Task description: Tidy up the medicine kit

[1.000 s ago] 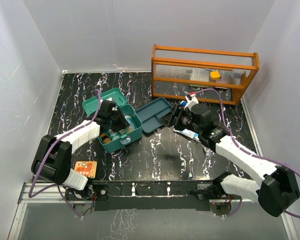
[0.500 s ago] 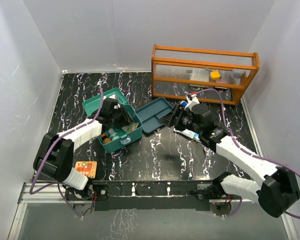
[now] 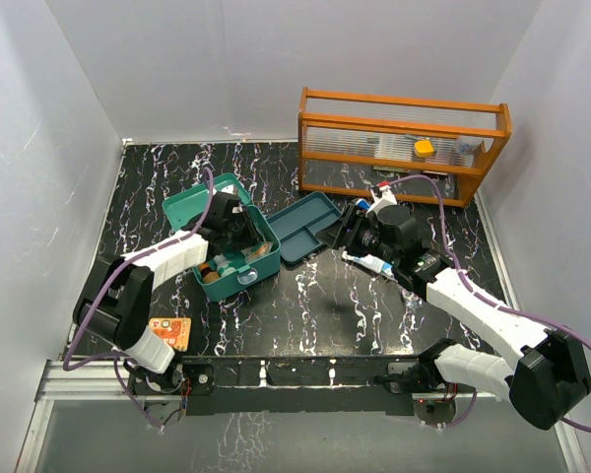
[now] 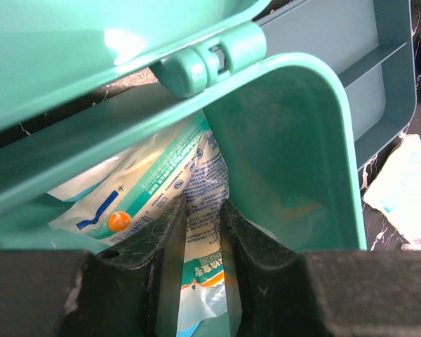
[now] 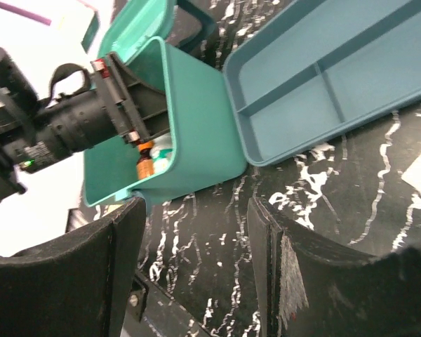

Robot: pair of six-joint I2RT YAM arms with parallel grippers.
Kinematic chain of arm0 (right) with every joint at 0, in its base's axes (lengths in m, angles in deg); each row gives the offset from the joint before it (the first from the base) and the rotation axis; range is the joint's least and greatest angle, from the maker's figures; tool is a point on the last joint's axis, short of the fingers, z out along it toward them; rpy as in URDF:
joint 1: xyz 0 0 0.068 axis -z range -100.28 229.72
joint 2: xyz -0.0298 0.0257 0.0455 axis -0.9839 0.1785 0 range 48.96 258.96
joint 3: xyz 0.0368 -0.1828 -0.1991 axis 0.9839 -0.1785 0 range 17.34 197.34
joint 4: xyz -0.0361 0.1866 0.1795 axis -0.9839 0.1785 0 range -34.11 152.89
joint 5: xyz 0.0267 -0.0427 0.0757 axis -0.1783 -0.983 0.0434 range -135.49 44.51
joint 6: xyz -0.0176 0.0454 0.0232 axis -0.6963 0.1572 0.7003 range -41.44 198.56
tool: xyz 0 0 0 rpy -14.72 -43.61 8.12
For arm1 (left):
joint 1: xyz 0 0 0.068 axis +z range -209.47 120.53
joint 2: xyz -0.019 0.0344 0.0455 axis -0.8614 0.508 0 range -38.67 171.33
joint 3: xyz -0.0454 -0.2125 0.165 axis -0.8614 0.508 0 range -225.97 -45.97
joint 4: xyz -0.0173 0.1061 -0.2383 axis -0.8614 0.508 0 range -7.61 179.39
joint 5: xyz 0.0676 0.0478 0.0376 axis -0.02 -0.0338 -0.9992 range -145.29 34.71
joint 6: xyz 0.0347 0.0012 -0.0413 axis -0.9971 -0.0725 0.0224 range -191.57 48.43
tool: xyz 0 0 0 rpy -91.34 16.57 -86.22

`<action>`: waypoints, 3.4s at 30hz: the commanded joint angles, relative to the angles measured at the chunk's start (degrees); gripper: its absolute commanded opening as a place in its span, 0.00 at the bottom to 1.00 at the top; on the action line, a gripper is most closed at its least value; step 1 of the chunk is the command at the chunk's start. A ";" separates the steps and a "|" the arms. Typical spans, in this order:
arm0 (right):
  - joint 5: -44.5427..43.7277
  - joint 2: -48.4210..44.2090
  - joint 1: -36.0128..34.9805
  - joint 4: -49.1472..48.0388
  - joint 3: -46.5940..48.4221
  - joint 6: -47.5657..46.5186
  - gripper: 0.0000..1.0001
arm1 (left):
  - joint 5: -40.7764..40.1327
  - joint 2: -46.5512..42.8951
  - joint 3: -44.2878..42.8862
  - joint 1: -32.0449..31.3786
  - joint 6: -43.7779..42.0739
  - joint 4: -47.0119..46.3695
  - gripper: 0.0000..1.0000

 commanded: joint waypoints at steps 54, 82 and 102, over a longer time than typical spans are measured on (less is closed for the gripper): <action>-12.10 31.50 16.11 10.87 12.76 -26.13 0.87 | 19.09 -37.12 -3.42 -1.18 -8.77 7.86 0.73; 1.51 29.30 13.16 13.37 8.36 -26.48 0.62 | 18.22 -38.46 -3.92 -1.18 -7.12 8.32 0.75; -0.49 30.03 10.91 15.64 12.39 -27.69 0.72 | 17.69 -38.70 -3.31 -1.18 -7.54 8.38 0.76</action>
